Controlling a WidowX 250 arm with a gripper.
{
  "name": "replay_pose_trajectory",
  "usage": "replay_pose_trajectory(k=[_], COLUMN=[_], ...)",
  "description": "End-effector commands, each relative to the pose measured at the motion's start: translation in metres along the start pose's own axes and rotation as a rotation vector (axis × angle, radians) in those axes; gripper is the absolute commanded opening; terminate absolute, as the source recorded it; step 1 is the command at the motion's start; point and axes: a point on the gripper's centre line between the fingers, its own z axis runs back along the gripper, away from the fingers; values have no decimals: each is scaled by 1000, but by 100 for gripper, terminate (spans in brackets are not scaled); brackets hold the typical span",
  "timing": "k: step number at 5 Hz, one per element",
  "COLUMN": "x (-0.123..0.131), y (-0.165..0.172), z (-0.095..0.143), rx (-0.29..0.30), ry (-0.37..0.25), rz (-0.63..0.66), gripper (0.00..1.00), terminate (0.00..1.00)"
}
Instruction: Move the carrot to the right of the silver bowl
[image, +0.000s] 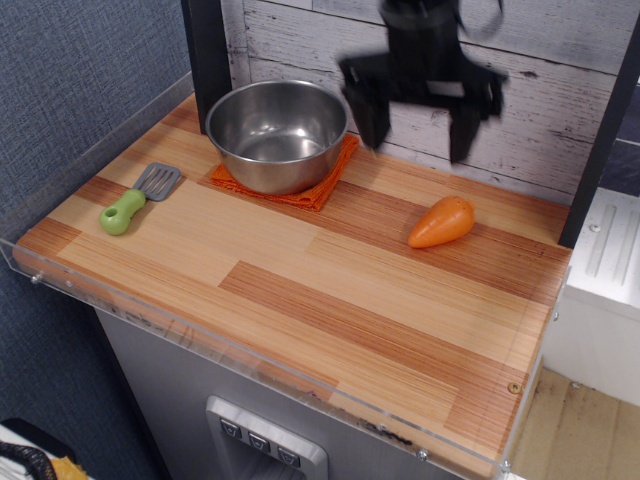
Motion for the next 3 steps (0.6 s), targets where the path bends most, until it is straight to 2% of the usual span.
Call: replay_pose_trajectory(k=[1,2,3], x=[-58,-67,-64], y=[52,66,72], z=[49,38,29], rx=[8,44,61], ry=[6,60,94], rz=[-51,-105,-143], gripper=[100,100,100], terminate=[0,0,0])
